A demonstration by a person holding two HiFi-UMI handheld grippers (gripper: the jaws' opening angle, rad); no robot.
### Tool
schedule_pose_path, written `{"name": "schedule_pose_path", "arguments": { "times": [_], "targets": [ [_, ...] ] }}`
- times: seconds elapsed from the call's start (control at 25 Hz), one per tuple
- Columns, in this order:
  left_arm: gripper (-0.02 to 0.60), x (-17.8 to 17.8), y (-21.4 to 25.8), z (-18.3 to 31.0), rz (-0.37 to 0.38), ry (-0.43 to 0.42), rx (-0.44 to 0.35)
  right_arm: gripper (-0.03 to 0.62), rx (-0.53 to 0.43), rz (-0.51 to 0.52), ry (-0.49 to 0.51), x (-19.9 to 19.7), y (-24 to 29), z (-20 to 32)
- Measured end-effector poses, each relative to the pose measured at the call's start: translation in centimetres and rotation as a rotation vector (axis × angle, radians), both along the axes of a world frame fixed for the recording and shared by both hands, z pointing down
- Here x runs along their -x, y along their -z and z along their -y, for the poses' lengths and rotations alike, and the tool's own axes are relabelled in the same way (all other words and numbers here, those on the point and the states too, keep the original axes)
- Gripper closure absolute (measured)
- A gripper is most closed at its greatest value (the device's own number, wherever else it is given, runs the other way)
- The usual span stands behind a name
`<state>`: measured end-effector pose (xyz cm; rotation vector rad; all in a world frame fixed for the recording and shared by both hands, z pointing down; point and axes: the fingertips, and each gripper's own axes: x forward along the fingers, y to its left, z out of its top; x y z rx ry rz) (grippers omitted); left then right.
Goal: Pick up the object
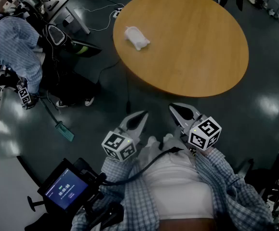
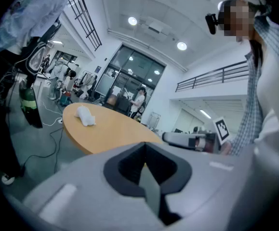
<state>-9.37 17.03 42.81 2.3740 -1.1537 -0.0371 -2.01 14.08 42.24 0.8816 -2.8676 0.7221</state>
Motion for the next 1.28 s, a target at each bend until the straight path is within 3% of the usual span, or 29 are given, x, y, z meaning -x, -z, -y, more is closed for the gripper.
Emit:
{"name": "schedule_pose_path", "arguments": {
  "times": [0.76,0.96,1.28],
  "targets": [
    [0.584,-0.3,0.2,0.5,0.022,-0.002,0.003,0.591,0.017,0.004,-0.009,-0.8,0.4,0.1],
    [0.584,0.7,1.3,1.8,0.033,0.042,-0.017,0.591,0.024,-0.001,0.006,-1.3,0.6,0.5],
    [0.584,-2.3,0.6,1.0,0.062,0.113,-0.036,0.591,0.023,0.016,0.051,-5.5,-0.6,0.0]
  ]
}}
